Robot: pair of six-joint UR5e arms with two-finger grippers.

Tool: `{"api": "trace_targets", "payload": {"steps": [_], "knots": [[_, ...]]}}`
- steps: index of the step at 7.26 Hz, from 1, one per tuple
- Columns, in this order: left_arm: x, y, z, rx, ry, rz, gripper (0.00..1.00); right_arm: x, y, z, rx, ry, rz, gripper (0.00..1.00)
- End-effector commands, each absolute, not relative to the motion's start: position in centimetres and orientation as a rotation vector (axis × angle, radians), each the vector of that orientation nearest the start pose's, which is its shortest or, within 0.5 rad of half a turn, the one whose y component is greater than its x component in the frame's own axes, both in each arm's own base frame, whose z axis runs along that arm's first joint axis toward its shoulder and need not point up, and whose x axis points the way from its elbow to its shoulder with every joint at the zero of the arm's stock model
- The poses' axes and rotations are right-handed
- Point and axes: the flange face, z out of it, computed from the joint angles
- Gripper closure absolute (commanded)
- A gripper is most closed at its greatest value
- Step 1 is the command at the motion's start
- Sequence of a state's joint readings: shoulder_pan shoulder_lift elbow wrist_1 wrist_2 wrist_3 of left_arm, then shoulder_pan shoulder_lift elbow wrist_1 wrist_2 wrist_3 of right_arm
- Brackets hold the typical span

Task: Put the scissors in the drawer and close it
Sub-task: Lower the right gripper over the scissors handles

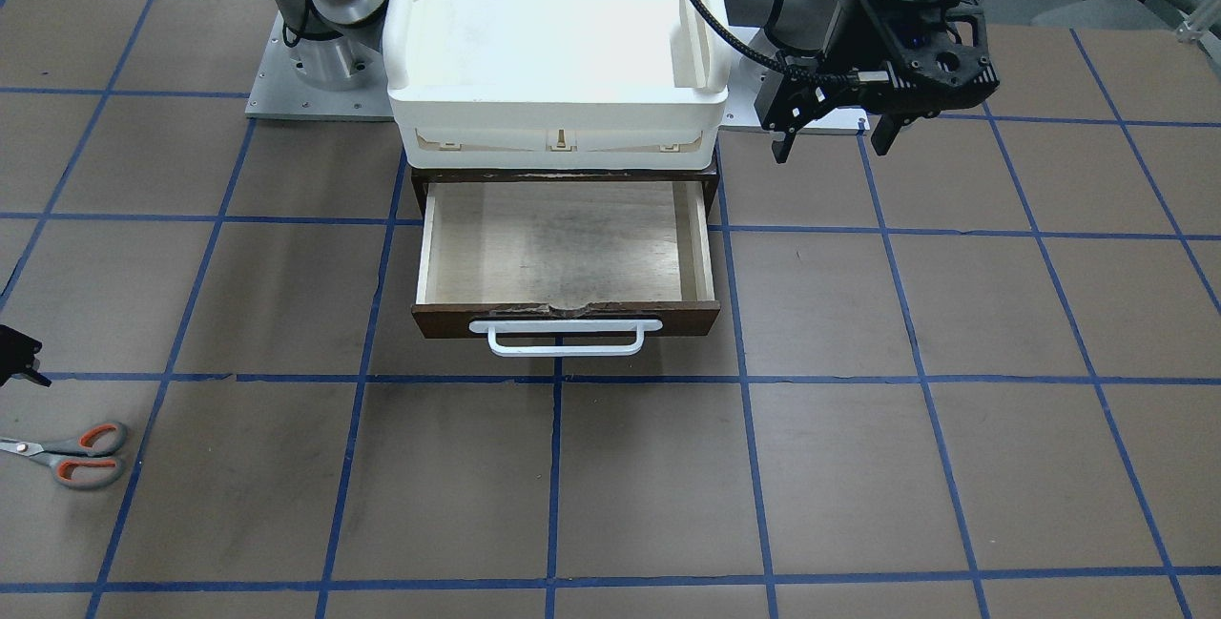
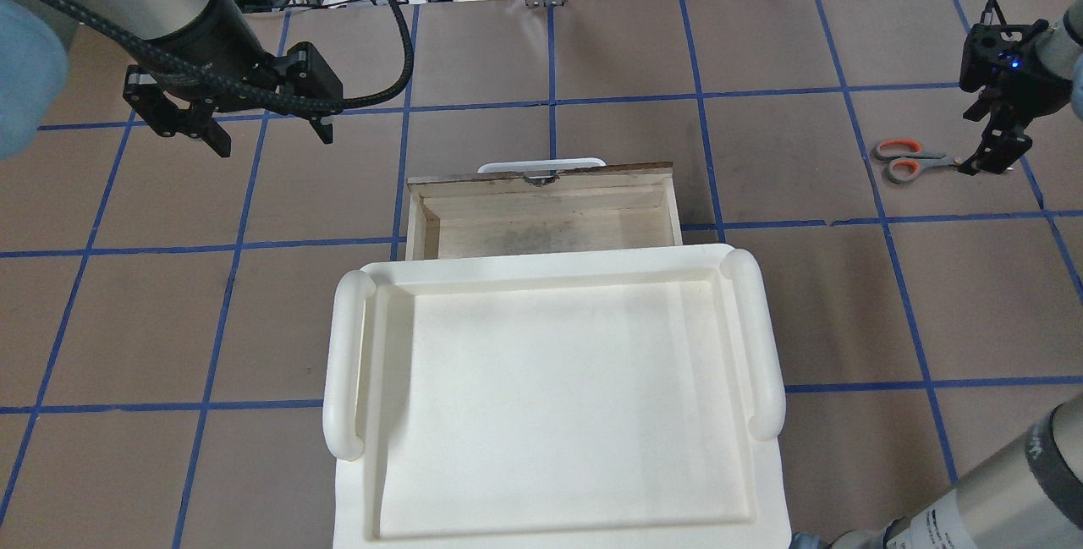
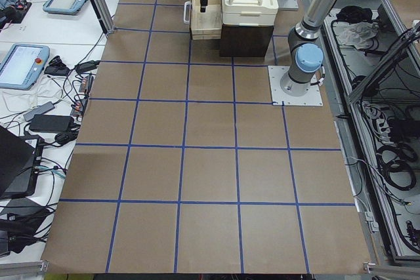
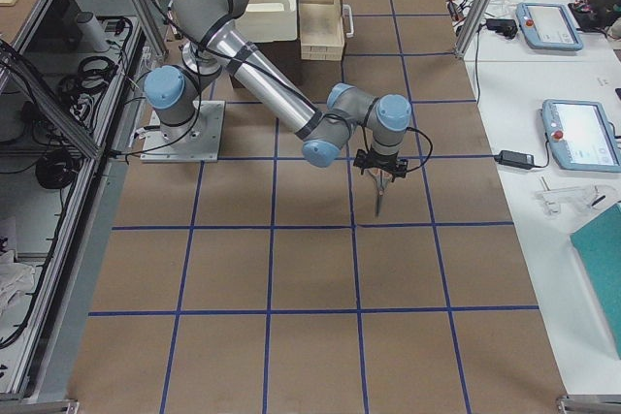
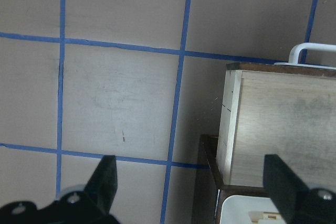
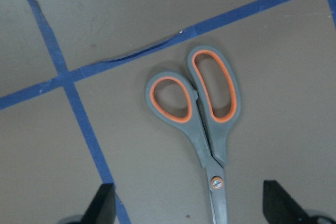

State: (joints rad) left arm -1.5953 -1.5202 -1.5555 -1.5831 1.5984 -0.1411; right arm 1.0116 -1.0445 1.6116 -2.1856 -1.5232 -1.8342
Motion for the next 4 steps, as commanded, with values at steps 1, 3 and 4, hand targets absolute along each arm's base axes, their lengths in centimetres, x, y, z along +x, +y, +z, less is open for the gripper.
{"api": "trace_targets", "payload": {"steps": [1,3,4], "knots": [[-14.2,-47.1,51.9,-0.183,3.112,-0.087,0.00,-23.0,-62.4,20.6,-1.935,2.482,-0.086,0.00],[-14.2,-47.1,51.9,-0.183,3.112,-0.089,0.00,-22.9,-62.6,19.4,-2.070,2.356,-0.081,0.00],[-14.2,-47.1,51.9,-0.183,3.112,-0.089,0.00,-22.7,-62.8,19.6,-2.105,2.333,-0.081,0.00]]}}
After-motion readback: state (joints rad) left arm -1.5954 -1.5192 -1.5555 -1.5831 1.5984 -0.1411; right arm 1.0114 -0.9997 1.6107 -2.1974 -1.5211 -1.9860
